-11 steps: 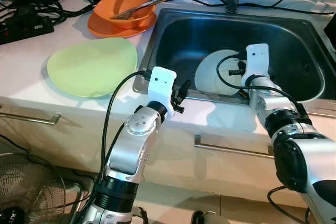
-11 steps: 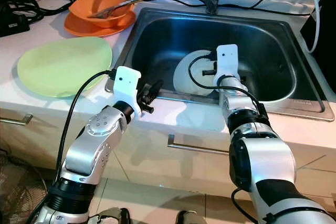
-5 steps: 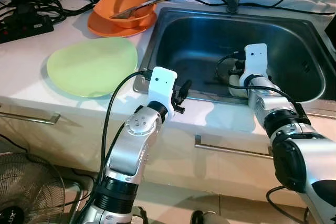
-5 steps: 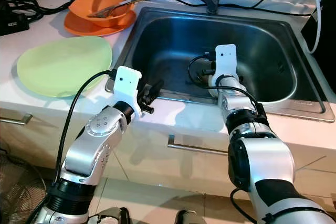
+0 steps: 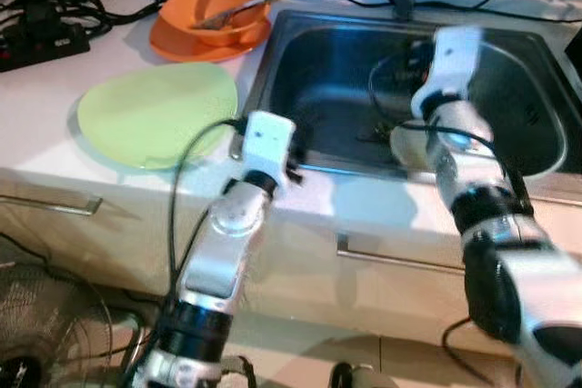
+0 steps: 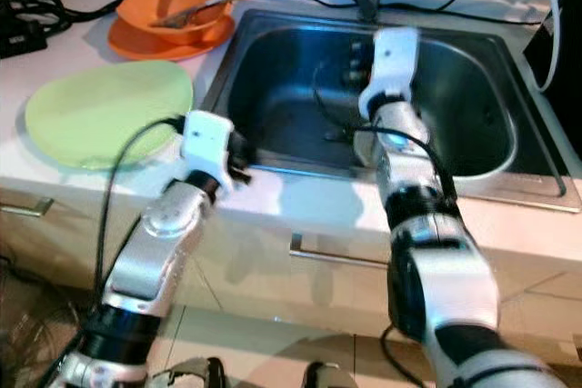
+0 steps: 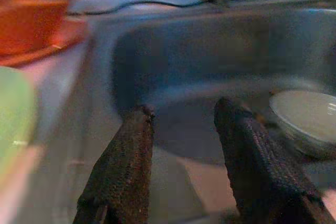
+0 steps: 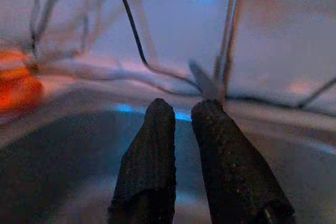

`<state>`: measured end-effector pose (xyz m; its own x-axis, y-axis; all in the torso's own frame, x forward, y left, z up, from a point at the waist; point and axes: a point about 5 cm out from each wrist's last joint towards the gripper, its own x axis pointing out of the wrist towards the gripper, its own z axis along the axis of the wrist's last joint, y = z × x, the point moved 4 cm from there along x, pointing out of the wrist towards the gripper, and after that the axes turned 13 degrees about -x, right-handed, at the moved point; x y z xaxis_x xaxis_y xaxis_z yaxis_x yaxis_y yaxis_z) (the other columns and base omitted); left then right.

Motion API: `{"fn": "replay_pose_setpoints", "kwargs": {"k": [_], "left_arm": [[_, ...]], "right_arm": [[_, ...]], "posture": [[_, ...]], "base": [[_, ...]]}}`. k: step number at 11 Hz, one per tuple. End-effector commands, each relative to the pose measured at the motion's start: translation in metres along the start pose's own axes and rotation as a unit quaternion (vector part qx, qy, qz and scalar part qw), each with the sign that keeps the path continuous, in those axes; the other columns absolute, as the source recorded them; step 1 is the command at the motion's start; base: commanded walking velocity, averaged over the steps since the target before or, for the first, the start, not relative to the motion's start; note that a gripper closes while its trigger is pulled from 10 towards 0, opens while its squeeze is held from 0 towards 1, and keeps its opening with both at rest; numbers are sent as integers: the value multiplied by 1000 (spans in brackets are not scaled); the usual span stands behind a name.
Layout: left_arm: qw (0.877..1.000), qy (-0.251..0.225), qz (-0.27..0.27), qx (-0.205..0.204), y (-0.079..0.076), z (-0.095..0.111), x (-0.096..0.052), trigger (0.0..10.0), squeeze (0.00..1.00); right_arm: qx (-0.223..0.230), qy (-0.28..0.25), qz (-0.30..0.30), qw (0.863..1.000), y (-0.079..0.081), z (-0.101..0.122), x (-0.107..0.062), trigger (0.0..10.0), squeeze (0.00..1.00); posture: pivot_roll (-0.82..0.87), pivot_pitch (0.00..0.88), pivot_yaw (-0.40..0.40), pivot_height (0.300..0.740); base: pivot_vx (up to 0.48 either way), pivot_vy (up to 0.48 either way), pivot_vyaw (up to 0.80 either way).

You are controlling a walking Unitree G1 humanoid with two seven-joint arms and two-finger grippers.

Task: Kitchen organization

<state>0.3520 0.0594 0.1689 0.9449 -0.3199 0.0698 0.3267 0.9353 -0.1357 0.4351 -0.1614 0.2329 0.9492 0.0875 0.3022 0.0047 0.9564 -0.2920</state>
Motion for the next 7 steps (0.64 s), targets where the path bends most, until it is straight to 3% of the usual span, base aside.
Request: {"fn": "replay_pose_setpoints", "kwargs": {"k": [1, 4, 6, 7], "left_arm": [[1000, -18, 13, 8, 4, 5, 1, 10000, 0], [998, -50, 34, 21, 17, 10, 0, 10000, 0], [997, -61, 39, 28, 20, 10, 0, 10000, 0], [996, -66, 40, 33, 21, 13, 0, 10000, 0]], "right_arm": [[11, -20, -6, 1000, -2, 7, -4, 10000, 0], [29, -39, -21, 999, -6, 5, -45, 10000, 0], [42, -13, 14, 999, 20, -13, -79, 10000, 0], [58, 6, 7, 998, 25, -22, -83, 10000, 0]], "posture": [[47, 106, -9, 740], [13, 81, -5, 740], [10, 66, -1, 740], [11, 67, 0, 740]], "base": [[0, 0, 0], [0, 0, 0], [0, 0, 0], [0, 0, 0]]}}
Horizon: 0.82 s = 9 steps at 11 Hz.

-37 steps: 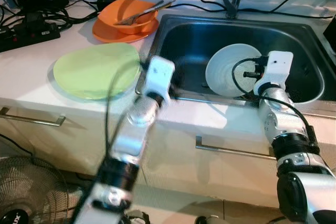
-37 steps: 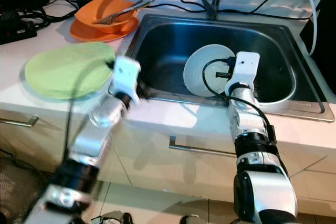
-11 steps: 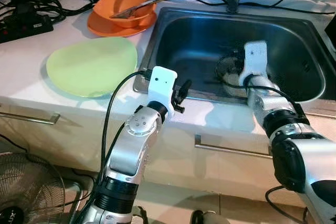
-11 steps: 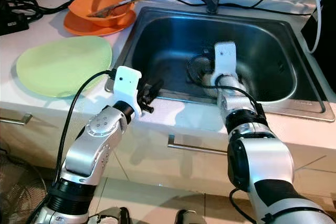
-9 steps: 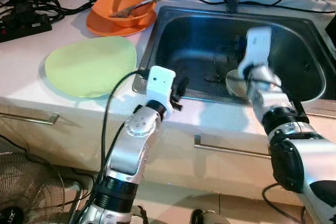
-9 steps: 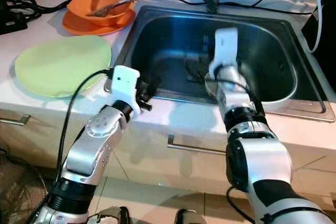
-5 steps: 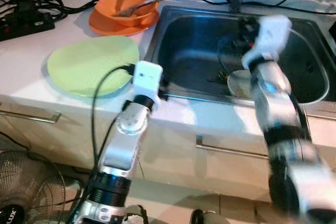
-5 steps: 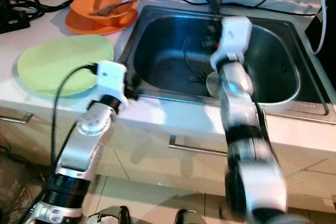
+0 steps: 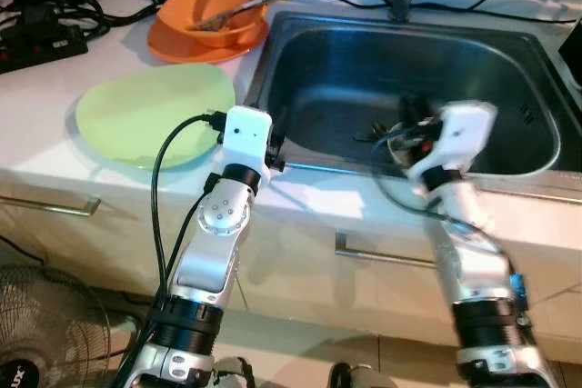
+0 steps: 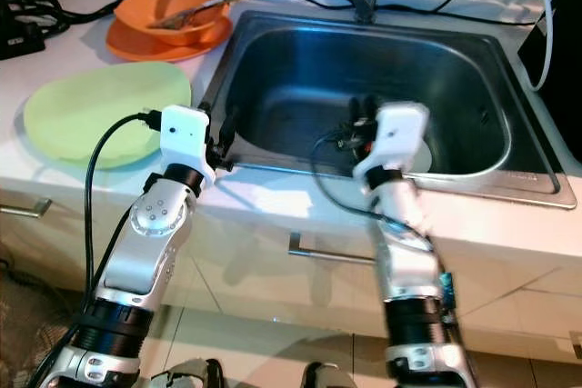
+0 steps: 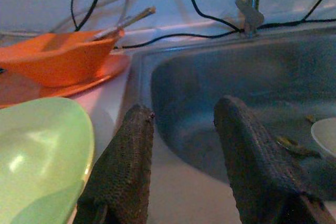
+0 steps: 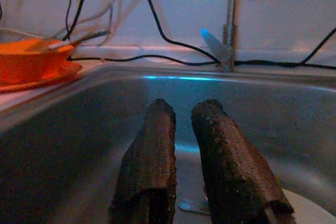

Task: Kitchen organization

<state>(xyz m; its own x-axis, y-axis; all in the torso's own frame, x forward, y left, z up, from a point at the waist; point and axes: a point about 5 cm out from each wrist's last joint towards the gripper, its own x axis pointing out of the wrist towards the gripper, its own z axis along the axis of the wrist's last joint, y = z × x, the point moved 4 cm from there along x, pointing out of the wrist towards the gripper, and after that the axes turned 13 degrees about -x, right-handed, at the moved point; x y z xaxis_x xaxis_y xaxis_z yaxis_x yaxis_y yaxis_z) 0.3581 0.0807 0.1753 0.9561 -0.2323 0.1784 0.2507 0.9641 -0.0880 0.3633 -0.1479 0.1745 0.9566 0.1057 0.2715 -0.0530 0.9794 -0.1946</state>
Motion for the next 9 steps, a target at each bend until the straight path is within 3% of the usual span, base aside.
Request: {"fn": "replay_pose_setpoints", "kwargs": {"k": [1, 3, 4, 5, 7, 8, 9], "left_arm": [[1000, -12, 4, 11, 3, 5, 1, 10000, 0], [999, -19, 5, 30, 7, 7, 0, 10000, 0], [996, -25, -9, 80, 6, 13, 0, 10000, 0], [986, -27, -20, 166, 6, 19, 0, 10000, 0], [932, -43, -32, 358, 7, 45, -1, 10000, 0], [916, -33, -37, 399, 10, 45, -3, 10000, 0], [893, 5, -51, 447, 17, 41, -9, 10000, 1000]], "right_arm": [[6, 1, -6, 1000, 0, 2, -2, 10000, 0], [8, 17, -6, 1000, 3, -4, -7, 10000, 0], [10, 25, -9, 1000, 4, -8, -7, 10000, 0], [13, 31, -12, 999, 5, -11, -6, 10000, 0], [24, 42, -11, 999, 13, -16, -6, 10000, 0], [26, 44, -11, 999, 14, -17, -6, 10000, 0], [28, 48, -10, 998, 16, -18, -5, 10000, 0]], "posture": [[13, 75, 2, 740], [20, 83, 4, 740], [29, 87, 5, 740], [39, 93, 8, 740], [60, 101, 15, 740], [64, 104, 18, 740], [73, 106, 19, 740]], "base": [[0, 0, 0], [0, 0, 0], [0, 0, 0], [0, 0, 0], [0, 0, 0], [0, 0, 0], [0, 0, 0]]}}
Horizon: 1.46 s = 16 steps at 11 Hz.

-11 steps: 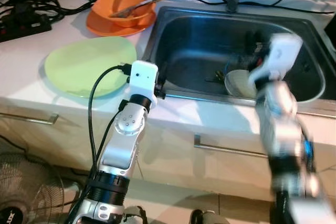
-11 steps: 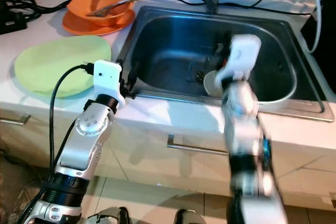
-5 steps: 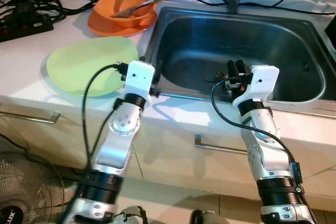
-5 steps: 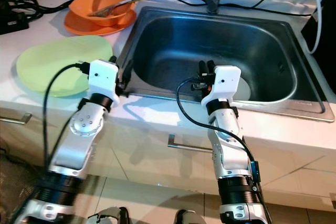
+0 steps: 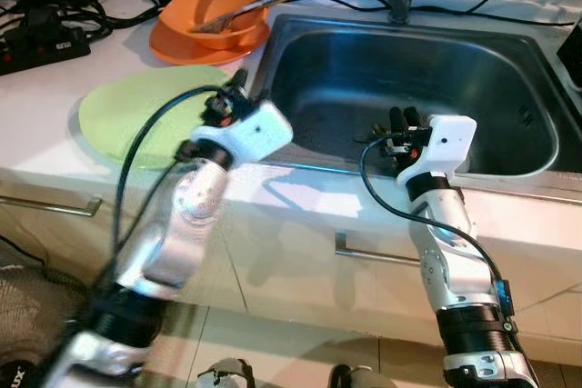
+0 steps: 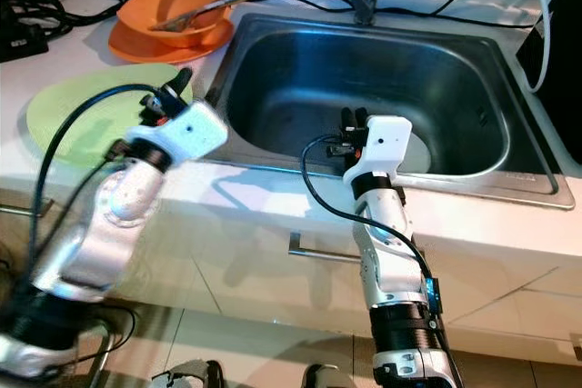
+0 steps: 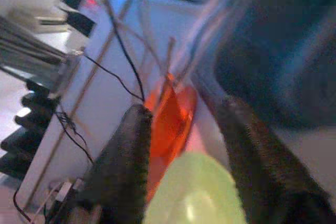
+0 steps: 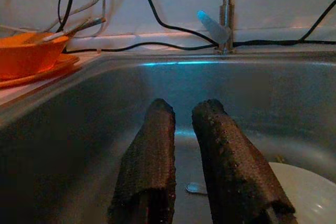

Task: Kitchen organization

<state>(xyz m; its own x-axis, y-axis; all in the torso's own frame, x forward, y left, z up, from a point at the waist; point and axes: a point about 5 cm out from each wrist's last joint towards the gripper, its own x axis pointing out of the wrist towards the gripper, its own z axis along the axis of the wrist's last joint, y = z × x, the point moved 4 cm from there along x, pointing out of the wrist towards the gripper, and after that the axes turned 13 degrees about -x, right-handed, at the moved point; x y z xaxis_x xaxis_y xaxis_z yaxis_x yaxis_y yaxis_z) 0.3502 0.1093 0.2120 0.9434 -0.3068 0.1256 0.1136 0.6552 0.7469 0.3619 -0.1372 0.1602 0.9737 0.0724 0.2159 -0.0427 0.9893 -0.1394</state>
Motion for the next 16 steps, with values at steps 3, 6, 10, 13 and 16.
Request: {"fn": "replay_pose_setpoints", "kwargs": {"k": [3, 6, 10, 13, 16], "left_arm": [[994, 83, -66, 36, -16, -21, -11, 10000, 0], [986, 130, -92, 43, -16, -27, -19, 10000, 0], [973, 194, -95, 85, -2, -41, -25, 10000, 0], [962, 233, -103, 98, -1, -55, -30, 10000, 0], [952, 267, -93, 116, 9, -70, -33, 10000, 0]], "right_arm": [[5, 24, 5, 1000, 5, -11, 0, 10000, 0], [5, 26, 6, 1000, 5, -11, 2, 10000, 0], [7, 26, 7, 1000, 6, -12, 3, 10000, 0], [7, 26, 6, 1000, 6, -12, 4, 10000, 0], [9, 25, 8, 1000, 8, -12, 4, 10000, 0]], "posture": [[83, 106, 16, 740], [90, 106, 13, 740], [89, 105, 17, 740], [86, 100, 18, 740], [83, 83, 21, 740]], "base": [[0, 0, 0], [0, 0, 0], [0, 0, 0], [0, 0, 0], [0, 0, 0]]}}
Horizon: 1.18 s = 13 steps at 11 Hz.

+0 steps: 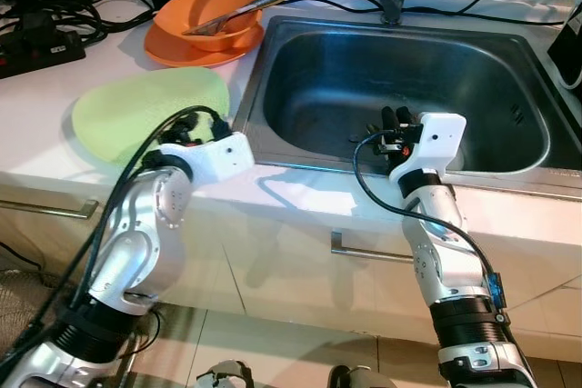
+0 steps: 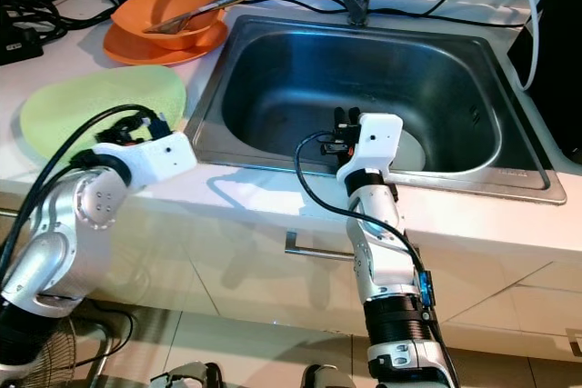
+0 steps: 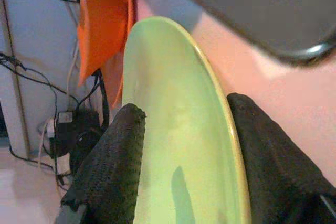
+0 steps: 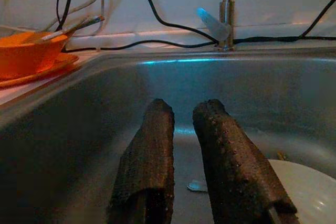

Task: Kitchen organization

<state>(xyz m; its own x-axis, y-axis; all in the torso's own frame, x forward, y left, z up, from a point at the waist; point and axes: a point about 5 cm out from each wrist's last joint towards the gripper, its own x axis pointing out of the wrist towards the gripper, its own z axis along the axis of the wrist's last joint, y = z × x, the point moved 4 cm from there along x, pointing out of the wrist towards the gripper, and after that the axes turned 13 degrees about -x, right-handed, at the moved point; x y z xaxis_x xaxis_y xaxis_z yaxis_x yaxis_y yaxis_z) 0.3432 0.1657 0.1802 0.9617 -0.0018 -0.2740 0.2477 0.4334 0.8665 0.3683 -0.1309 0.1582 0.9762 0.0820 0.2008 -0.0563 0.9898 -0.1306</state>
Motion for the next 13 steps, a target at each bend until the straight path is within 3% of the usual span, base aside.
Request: {"fn": "replay_pose_setpoints", "kwargs": {"k": [1, 2, 3, 4, 13], "left_arm": [[999, 40, -13, 3, -5, -18, 5, 10000, 0], [999, 47, -12, 7, -4, -22, 8, 10000, 0], [999, 48, -13, 8, -5, -23, 9, 6980, 0], [999, 47, -16, 10, -6, -22, 10, 0, 0], [999, 17, -40, 2, -20, -4, 14, 0, 0]], "right_arm": [[3, 18, 1, 1000, 2, -10, -2, 10000, 0], [4, 18, 1, 1000, 2, -10, -2, 10000, 0], [4, 19, 1, 1000, 2, -10, -2, 10000, 0], [3, 19, -1, 1000, 0, -10, -2, 10000, 0], [5, 25, -10, 1000, -4, -13, -1, 10000, 0]], "posture": [[82, 81, 21, 740], [78, 82, 22, 740], [78, 82, 22, 740], [72, 89, 20, 740], [69, 101, 21, 740]], "base": [[0, 0, 0], [0, 0, 0], [0, 0, 0], [0, 0, 0], [0, 0, 0]]}}
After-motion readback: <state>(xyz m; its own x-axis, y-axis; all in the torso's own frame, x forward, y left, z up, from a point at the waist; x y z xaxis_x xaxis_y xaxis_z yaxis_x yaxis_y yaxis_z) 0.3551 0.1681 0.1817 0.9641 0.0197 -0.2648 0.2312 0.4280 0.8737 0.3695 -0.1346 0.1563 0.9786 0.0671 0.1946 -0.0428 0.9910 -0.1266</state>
